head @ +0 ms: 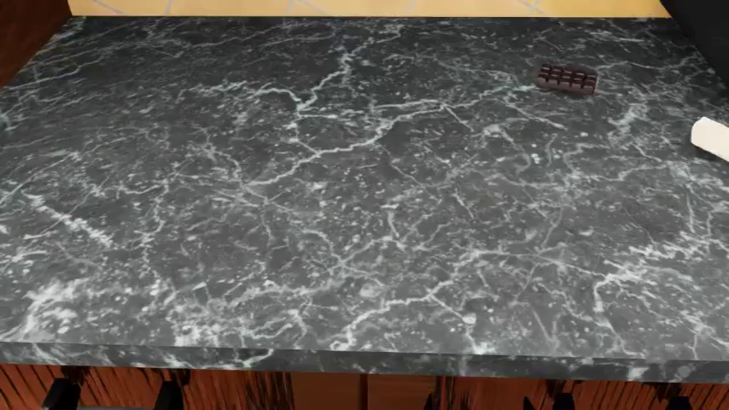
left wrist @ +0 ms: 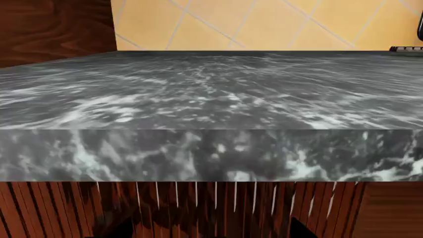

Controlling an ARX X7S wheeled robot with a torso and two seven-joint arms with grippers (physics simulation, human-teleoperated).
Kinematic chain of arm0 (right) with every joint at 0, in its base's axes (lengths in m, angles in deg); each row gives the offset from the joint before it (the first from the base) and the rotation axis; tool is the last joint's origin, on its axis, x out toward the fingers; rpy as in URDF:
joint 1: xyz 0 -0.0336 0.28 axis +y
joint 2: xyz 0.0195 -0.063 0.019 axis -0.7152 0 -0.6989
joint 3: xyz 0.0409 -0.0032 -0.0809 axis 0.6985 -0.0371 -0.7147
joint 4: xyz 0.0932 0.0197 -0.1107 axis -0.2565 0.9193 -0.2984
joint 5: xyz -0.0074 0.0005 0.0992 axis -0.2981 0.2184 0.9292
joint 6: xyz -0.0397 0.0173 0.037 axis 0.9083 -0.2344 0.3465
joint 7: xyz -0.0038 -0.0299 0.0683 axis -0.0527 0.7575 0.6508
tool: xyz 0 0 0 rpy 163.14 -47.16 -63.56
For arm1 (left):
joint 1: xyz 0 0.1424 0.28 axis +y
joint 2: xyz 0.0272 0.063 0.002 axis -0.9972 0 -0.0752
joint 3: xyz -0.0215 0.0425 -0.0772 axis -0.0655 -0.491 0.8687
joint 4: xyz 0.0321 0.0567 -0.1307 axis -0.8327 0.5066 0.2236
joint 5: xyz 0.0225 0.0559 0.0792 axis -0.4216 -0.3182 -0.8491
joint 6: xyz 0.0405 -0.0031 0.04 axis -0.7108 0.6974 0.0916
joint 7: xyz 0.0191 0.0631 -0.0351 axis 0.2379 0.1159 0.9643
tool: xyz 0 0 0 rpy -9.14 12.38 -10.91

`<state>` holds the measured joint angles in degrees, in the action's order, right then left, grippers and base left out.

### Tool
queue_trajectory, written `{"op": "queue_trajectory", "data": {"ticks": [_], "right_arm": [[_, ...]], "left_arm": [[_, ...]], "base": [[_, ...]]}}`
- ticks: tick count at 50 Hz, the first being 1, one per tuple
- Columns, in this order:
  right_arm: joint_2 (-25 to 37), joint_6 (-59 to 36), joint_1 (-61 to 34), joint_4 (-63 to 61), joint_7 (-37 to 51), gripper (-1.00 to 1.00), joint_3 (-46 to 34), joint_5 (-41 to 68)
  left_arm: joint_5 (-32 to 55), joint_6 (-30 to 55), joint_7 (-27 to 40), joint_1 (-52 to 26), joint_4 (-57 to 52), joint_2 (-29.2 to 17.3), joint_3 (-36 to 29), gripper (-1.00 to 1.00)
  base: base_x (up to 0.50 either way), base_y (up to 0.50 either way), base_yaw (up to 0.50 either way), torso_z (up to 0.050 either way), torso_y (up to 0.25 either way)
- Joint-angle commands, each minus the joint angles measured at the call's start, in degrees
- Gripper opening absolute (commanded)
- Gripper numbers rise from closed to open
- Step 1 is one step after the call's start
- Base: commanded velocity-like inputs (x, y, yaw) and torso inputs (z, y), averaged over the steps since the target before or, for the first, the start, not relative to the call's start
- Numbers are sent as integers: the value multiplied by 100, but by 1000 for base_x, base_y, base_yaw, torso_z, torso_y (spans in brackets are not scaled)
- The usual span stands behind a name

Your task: Close the microwave door

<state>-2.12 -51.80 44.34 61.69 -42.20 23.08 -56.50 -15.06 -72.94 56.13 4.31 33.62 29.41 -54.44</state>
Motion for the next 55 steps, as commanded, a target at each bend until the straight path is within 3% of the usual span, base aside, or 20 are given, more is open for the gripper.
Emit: {"op": "queue_trajectory", "data": {"ticks": [1, 3, 4, 20, 55], "right_arm": [[104, 131, 44, -18, 161, 100, -188, -90], [151, -27, -6, -14, 150, 100, -205, 69], [168, -41, -4, -24, 153, 100, -226, 112], [394, 204, 37, 18, 394, 100, -572, 17], [620, 219, -47, 83, 686, 100, -847, 168]], "left_arm": [[65, 20, 146, -1, -7, -82, -108, 100], [212, -19, 200, -11, -7, -121, -129, 100], [345, -525, 71, 95, -85, -154, -171, 100], [493, -334, 359, 48, -92, -350, -384, 100], [664, -360, 694, 51, -159, -579, -644, 100]], "base": [[0, 0, 0, 0, 0], [0, 0, 0, 0, 0], [0, 0, 0, 0, 0], [0, 13, 0, 0, 0], [0, 496, 0, 0, 0]]}}
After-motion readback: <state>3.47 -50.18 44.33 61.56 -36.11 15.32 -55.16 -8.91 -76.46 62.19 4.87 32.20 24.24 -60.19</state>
